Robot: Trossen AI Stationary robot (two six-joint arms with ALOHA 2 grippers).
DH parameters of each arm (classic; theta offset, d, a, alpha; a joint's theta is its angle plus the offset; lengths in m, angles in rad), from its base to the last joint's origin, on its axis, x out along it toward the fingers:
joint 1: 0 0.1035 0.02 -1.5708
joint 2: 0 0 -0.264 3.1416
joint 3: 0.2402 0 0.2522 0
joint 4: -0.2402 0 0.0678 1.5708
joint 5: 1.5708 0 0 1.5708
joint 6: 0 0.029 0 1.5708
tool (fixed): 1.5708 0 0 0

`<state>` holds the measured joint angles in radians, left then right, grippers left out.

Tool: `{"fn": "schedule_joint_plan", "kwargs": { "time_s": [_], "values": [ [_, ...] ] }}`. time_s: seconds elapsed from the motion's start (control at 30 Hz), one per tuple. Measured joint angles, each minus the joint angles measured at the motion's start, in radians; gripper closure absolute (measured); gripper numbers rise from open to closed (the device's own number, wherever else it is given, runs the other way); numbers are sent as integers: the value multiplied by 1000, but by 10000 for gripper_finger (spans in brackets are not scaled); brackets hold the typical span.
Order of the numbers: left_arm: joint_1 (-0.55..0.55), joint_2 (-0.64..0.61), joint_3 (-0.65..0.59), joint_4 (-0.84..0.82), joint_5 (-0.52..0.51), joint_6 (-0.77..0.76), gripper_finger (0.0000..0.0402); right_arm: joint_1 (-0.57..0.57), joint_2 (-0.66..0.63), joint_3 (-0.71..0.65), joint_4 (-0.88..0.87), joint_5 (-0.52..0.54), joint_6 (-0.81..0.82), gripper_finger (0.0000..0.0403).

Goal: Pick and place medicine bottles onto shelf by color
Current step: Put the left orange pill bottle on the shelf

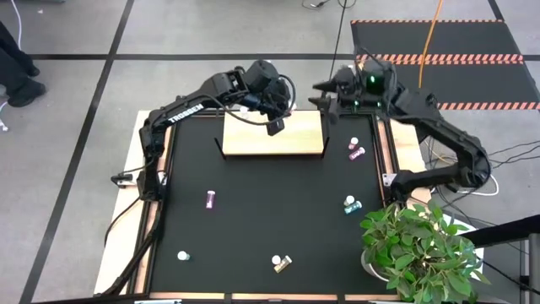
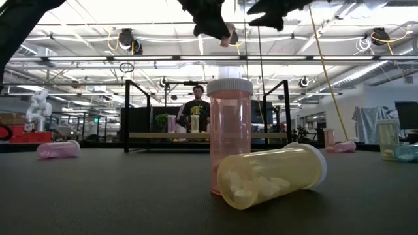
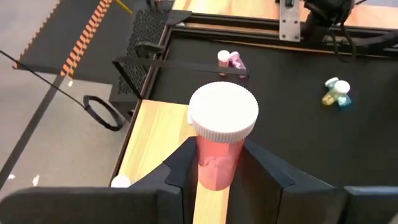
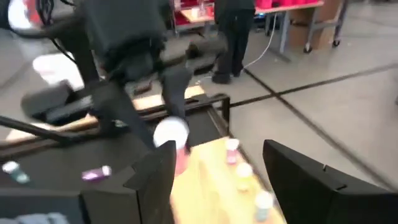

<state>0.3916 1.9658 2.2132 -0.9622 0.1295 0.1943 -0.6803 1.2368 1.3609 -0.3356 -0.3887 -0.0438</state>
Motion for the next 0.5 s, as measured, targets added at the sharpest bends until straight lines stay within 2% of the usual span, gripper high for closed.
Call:
{"fn": "schedule_joint_plan", "kwargs": {
  "time_s": [0.13, 0.5],
  "values": [
    [-6, -3, -63, 71, 0, 18, 298, -2, 91, 122, -126, -84, -69, 165],
    [-43, -1, -151, 107, 22, 78, 298, 43, 187, 113, -146, -200, -122, 165]
  ]
}}
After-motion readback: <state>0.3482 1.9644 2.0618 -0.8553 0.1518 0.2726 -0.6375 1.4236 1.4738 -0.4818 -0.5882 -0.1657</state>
